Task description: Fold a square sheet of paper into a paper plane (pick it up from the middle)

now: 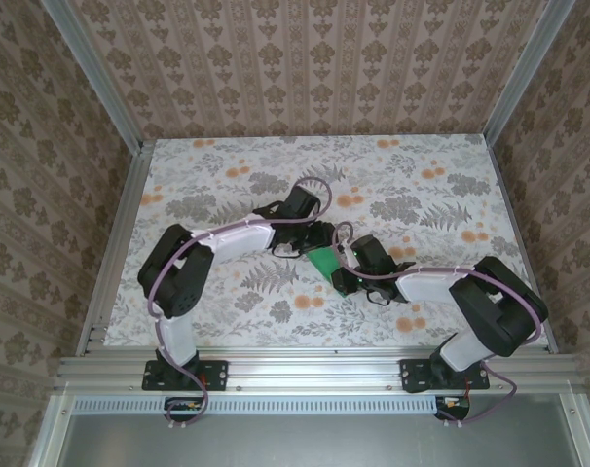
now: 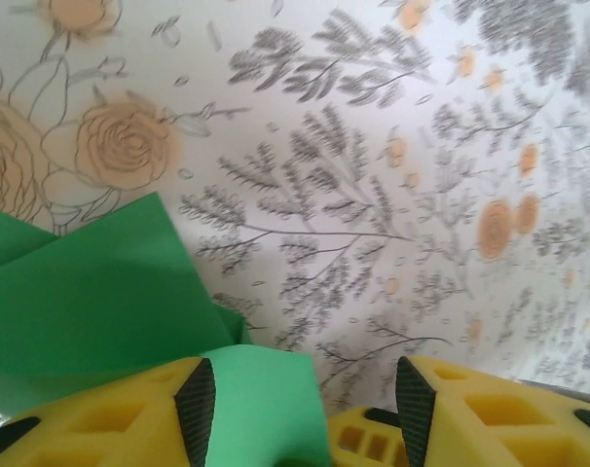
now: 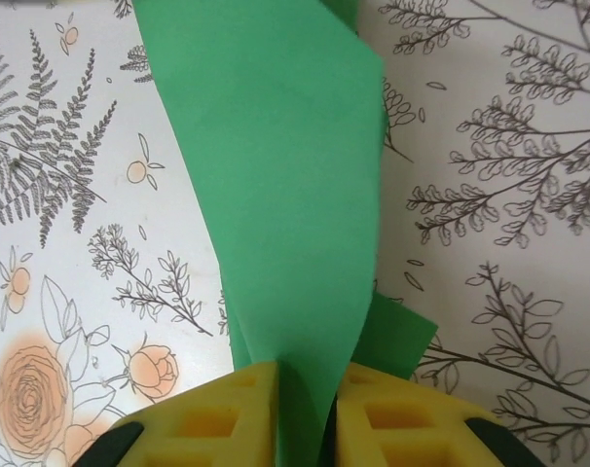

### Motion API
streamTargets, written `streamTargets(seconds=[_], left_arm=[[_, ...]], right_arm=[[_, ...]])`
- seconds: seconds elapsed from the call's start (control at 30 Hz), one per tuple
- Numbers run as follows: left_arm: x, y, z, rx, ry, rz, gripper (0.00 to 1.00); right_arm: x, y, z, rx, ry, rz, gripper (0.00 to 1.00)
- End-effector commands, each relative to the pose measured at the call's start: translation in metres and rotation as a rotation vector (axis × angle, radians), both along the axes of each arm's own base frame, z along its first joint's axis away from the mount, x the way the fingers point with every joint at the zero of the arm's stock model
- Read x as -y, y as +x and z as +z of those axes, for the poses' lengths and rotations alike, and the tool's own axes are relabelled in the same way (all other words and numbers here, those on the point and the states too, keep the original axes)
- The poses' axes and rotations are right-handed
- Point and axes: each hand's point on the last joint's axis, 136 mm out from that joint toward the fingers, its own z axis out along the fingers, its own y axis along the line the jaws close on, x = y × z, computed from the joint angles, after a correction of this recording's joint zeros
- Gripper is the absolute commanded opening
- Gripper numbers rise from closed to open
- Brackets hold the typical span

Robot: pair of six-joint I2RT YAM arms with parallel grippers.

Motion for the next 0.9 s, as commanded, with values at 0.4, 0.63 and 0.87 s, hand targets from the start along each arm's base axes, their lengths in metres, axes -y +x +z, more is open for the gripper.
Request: streamTargets(seconds=[0.4,0.63,0.87], left_arm=[[0.012,-0.023,0.014,0.068,-0.106,-0.054,0.51],[0.003,-0.021,0.043,0.158,-0.211,-0.013,0.57],[-0.023,-0.022,0.036,0.147,-0.178,0.068,0.39]], right_arm=[[0.010,-0.020,-0.023,-0.116,0.004,-0.046,0.22],[0.011,-0.021,-0.024,-0.122,0.011,-0.058,0.22],[0.011,-0.021,-0.023,-0.118,0.017,-0.057,0.22]])
